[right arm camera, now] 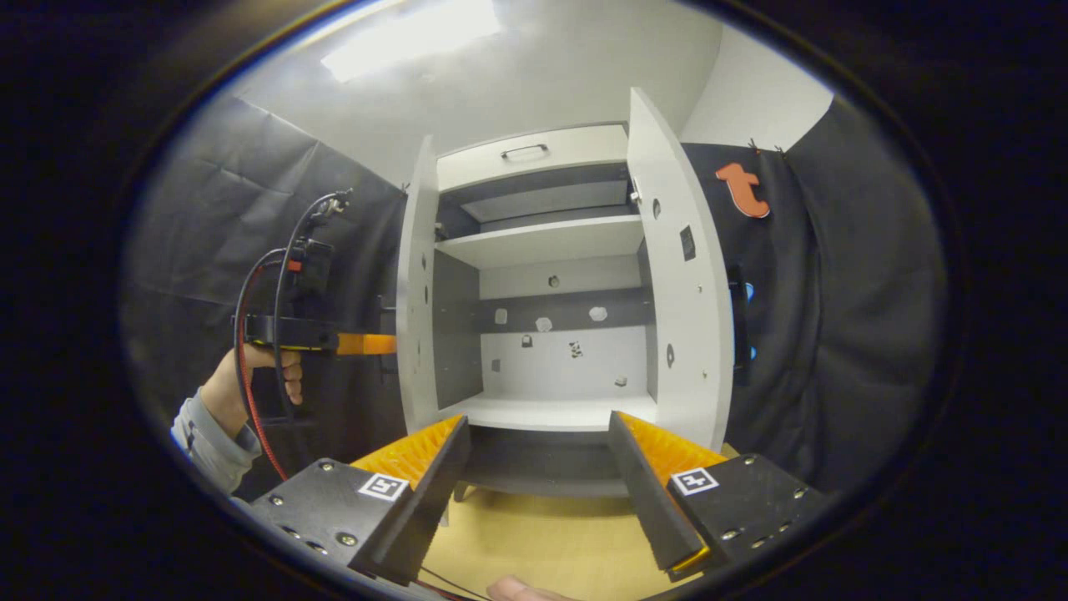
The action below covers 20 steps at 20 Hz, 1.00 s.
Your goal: Open the right door of the double-door shoe cabinet with the right hand, and open the left door with the left hand.
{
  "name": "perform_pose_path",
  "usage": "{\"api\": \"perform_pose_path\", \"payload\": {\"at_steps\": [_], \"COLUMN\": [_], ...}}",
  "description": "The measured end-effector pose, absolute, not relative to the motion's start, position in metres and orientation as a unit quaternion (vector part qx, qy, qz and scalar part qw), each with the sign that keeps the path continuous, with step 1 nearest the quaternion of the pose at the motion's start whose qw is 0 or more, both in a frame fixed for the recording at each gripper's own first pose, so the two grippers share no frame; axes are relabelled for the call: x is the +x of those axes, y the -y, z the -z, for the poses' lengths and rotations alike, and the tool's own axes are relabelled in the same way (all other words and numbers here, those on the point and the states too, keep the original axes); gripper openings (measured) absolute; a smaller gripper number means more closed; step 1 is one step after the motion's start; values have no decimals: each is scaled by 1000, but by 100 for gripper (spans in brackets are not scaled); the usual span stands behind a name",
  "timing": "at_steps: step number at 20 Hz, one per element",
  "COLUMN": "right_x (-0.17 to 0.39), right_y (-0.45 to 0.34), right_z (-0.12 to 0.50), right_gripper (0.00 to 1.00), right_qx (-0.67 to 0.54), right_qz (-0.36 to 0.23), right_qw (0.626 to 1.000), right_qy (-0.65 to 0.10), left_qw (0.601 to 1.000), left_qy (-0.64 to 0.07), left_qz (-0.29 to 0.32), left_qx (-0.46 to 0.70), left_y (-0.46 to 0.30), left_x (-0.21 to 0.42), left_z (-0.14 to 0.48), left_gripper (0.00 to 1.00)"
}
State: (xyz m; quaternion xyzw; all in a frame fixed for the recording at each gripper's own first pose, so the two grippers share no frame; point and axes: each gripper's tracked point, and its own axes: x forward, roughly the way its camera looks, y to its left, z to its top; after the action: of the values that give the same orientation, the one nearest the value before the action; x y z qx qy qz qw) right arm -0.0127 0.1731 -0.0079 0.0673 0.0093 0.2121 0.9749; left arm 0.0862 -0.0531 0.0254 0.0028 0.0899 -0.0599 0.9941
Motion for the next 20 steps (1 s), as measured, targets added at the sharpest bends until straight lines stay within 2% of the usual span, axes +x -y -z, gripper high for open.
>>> {"api": "perform_pose_path", "payload": {"at_steps": [5, 6, 9, 10, 12, 13, 14, 16, 17, 18, 20], "right_x": [-10, -9, -10, -10, -11, -12, -12, -13, -13, -13, -14], "right_y": [-171, -171, -174, -176, -179, -181, -184, -187, -189, -190, -192], "right_z": [9, 9, 10, 9, 10, 9, 10, 11, 11, 12, 15], "right_gripper": [94, 99, 94, 98, 99, 94, 98, 99, 94, 98, 99], "right_qx": [73, 74, 75, 75, 74, 74, 74, 73, 73, 73, 72], "right_qz": [-210, -209, -212, -214, -216, -218, -219, -221, -222, -223, -225], "right_qw": [975, 975, 974, 974, 974, 973, 973, 973, 972, 972, 972], "right_qy": [-12, -12, -13, -12, -12, -12, -12, -14, -15, -15, -17], "left_qw": [996, 996, 995, 995, 996, 996, 997, 997, 996, 996, 996], "left_qy": [-88, -89, -93, -92, -84, -85, -81, -83, -83, -83, -79], "left_qz": [25, 11, -25, -29, -14, -10, -3, 9, 16, 24, 32], "left_qx": [19, 22, 28, 28, 17, 13, 7, 1, -1, -5, -13], "left_y": [35, 28, 11, 7, 7, 8, 8, 8, 8, 9, 9], "left_x": [86, 85, 82, 82, 84, 86, 87, 87, 86, 87, 88], "left_z": [-27, -28, -27, -28, -30, -27, -28, -28, -27, -27, -29], "left_gripper": [11, 9, 2, 1, 1, 0, 0, 0, 0, 0, 2]}}
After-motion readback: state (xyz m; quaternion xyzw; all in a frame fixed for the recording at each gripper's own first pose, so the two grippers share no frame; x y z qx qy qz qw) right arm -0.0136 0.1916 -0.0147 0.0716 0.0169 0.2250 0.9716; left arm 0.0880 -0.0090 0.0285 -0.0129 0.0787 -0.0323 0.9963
